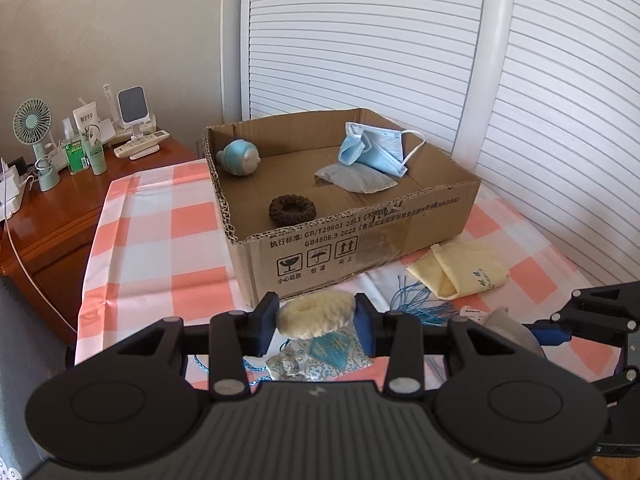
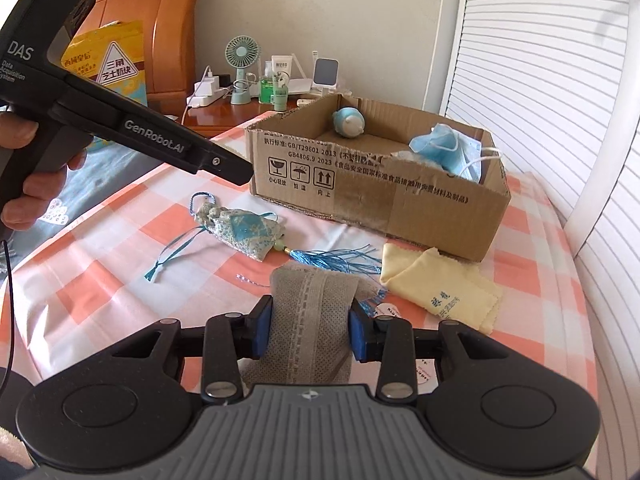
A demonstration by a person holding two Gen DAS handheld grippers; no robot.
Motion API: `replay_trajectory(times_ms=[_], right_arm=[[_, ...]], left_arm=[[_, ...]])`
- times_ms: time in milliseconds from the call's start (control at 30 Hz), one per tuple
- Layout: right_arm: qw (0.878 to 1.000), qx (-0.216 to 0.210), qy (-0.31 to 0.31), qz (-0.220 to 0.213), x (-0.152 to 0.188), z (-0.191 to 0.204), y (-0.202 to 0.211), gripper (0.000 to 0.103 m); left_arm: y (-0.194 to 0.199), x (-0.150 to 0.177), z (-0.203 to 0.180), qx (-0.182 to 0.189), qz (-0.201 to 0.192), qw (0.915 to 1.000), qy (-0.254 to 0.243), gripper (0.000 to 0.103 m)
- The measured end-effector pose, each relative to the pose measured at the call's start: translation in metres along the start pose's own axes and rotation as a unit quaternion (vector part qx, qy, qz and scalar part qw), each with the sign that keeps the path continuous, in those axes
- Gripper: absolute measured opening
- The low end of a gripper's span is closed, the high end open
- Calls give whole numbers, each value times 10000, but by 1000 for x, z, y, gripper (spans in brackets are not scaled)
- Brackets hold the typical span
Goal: Organize soft objects
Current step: 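Carry the hair tie into the box and open the left tool while the right tool drops the sachet in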
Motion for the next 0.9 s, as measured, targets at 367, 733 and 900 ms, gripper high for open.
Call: replay_trajectory(times_ms=[367,733,900], right_arm=[[9991,160,301,-248,-37,-33,15,43],[9964,310,517,-592,-129,-82,-20,43],[9968,311,442,-590,-157,-96,-53,43]], left_arm=[[21,-1,-5,126,-51,9999,-14,39],[25,-9,4,127,-164,9998,64,39],[23,-14,8,126,-187,9997,120,39]])
Point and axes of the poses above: each gripper's, at about its wrist camera, not at the fingertips, and y roughly against the way its jaws point, z to its left, x to its underside, the point moved 8 cm from there along -y, roughly the way its jaws point, and after that the axes turned 9 degrees about y, right-handed, at the moved point
